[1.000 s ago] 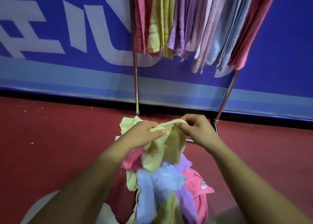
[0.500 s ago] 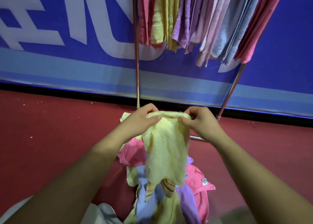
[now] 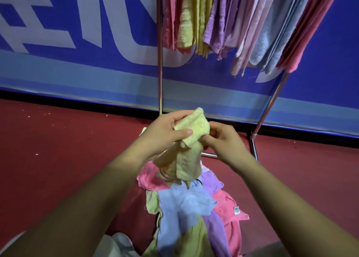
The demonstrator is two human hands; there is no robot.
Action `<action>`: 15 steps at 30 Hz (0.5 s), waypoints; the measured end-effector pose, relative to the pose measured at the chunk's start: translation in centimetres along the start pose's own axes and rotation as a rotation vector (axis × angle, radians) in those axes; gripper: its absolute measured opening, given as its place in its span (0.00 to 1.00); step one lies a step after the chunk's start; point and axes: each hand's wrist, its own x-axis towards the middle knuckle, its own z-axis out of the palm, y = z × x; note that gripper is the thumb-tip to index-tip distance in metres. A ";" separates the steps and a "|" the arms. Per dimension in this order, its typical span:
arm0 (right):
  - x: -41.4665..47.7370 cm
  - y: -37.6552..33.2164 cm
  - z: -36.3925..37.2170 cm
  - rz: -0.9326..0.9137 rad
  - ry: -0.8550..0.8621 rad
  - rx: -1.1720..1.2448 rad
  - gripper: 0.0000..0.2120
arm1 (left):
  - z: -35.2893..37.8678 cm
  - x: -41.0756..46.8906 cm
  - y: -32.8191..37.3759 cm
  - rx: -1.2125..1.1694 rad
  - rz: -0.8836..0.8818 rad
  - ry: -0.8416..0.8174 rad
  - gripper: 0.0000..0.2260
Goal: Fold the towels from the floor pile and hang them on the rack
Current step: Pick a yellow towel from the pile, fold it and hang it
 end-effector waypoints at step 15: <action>-1.0 -0.2 0.9 0.047 -0.095 -0.063 0.13 | 0.2 -0.3 -0.4 0.177 -0.024 0.182 0.11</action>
